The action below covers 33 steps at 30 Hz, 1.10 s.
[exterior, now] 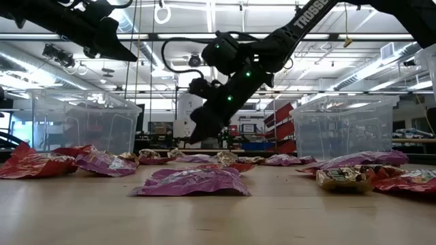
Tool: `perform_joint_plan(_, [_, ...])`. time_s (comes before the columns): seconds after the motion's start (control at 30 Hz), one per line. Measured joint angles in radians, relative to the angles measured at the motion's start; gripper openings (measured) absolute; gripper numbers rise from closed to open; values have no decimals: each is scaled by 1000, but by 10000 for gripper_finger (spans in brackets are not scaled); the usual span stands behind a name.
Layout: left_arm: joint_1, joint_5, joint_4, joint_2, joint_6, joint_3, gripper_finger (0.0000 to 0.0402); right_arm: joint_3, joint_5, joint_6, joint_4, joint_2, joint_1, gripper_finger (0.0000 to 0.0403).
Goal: Sort candy
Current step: Put the purple candy into the top right transparent bin
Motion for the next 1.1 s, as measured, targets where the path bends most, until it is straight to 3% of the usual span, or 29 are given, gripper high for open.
perform_joint_plan(0.87, [0, 0, -4, 0, -2, 0, 9, 2, 7, 79, -36, 81, -7, 185])
perform_joint_plan(1.1, [0, 0, -4, 0, -2, 0, 9, 3, -31, 97, -43, 88, -11, 137])
